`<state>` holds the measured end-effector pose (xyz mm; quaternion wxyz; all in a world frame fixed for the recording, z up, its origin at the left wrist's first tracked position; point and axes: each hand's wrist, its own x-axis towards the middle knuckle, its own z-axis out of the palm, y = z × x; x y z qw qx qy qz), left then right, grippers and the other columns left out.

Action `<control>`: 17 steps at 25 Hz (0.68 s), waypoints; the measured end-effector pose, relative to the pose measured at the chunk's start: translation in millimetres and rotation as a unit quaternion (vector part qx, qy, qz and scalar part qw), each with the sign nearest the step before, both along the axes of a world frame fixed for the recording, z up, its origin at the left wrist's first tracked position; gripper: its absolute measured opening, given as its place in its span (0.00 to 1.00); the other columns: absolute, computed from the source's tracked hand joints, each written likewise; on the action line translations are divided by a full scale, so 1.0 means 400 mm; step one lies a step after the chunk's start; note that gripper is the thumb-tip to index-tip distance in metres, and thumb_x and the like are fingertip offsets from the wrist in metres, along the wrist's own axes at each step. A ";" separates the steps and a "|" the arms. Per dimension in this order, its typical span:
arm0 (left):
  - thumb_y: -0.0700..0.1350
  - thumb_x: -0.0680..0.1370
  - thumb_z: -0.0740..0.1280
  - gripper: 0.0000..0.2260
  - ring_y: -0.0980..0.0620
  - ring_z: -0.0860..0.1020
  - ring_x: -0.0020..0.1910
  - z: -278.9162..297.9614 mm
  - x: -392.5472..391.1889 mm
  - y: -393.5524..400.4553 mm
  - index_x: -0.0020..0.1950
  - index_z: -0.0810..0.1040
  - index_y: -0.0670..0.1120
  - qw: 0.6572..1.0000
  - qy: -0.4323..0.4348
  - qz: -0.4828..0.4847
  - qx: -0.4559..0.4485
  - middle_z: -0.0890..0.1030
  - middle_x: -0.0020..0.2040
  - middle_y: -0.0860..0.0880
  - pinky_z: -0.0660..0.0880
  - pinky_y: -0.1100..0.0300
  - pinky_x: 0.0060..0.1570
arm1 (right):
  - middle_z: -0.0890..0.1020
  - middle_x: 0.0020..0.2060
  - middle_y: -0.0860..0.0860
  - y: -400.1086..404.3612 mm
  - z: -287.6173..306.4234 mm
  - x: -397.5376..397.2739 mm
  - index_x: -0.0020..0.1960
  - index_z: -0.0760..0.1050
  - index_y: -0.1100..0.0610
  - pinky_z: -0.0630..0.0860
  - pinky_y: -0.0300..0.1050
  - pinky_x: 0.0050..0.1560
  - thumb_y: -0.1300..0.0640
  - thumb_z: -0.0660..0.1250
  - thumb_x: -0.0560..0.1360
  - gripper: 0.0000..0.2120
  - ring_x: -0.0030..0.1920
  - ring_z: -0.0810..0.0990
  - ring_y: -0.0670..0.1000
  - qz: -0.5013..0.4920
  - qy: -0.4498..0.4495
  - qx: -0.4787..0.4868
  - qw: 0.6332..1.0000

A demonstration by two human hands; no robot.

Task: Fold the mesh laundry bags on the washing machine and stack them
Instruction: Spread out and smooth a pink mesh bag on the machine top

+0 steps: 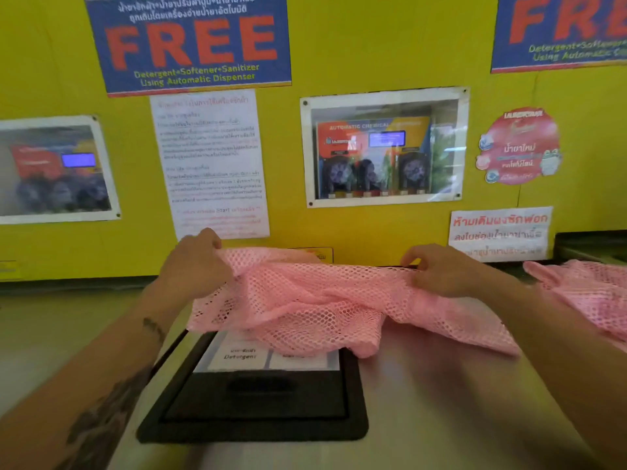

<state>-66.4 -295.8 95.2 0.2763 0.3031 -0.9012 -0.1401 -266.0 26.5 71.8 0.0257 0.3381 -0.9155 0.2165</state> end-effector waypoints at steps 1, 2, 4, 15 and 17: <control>0.43 0.73 0.67 0.17 0.46 0.77 0.43 -0.008 0.009 -0.004 0.60 0.71 0.47 0.998 -0.054 0.026 -0.005 0.77 0.49 0.45 0.72 0.56 0.36 | 0.78 0.57 0.51 -0.011 -0.027 -0.003 0.63 0.75 0.50 0.73 0.47 0.53 0.51 0.64 0.76 0.15 0.54 0.77 0.53 -0.039 0.028 0.036 0.998; 0.46 0.74 0.68 0.18 0.45 0.76 0.44 -0.016 0.013 -0.003 0.62 0.70 0.47 0.995 -0.085 0.049 -0.014 0.76 0.48 0.46 0.73 0.55 0.39 | 0.79 0.59 0.52 -0.022 -0.050 -0.003 0.62 0.74 0.50 0.75 0.49 0.54 0.51 0.63 0.76 0.15 0.55 0.77 0.55 -0.081 0.058 0.051 0.994; 0.46 0.75 0.67 0.20 0.44 0.75 0.44 -0.018 0.010 0.009 0.65 0.68 0.46 0.994 -0.087 0.062 -0.033 0.74 0.49 0.45 0.74 0.53 0.41 | 0.79 0.56 0.53 -0.038 -0.070 0.014 0.59 0.75 0.51 0.77 0.53 0.53 0.52 0.61 0.75 0.13 0.53 0.78 0.56 -0.139 0.129 0.065 0.980; 0.64 0.74 0.62 0.23 0.46 0.74 0.60 -0.151 -0.107 0.350 0.64 0.74 0.53 0.923 -0.251 -0.287 -0.045 0.74 0.62 0.49 0.71 0.50 0.60 | 0.77 0.58 0.47 0.011 -0.092 0.057 0.68 0.66 0.48 0.71 0.40 0.47 0.62 0.70 0.69 0.30 0.56 0.76 0.49 0.048 -0.047 -0.035 0.997; 0.56 0.76 0.65 0.10 0.46 0.75 0.53 -0.159 -0.119 0.339 0.51 0.78 0.53 0.918 -0.235 -0.309 -0.084 0.76 0.54 0.49 0.73 0.54 0.51 | 0.78 0.56 0.50 0.010 -0.089 0.044 0.65 0.69 0.51 0.70 0.40 0.45 0.66 0.68 0.69 0.26 0.57 0.76 0.52 0.032 0.006 -0.128 0.991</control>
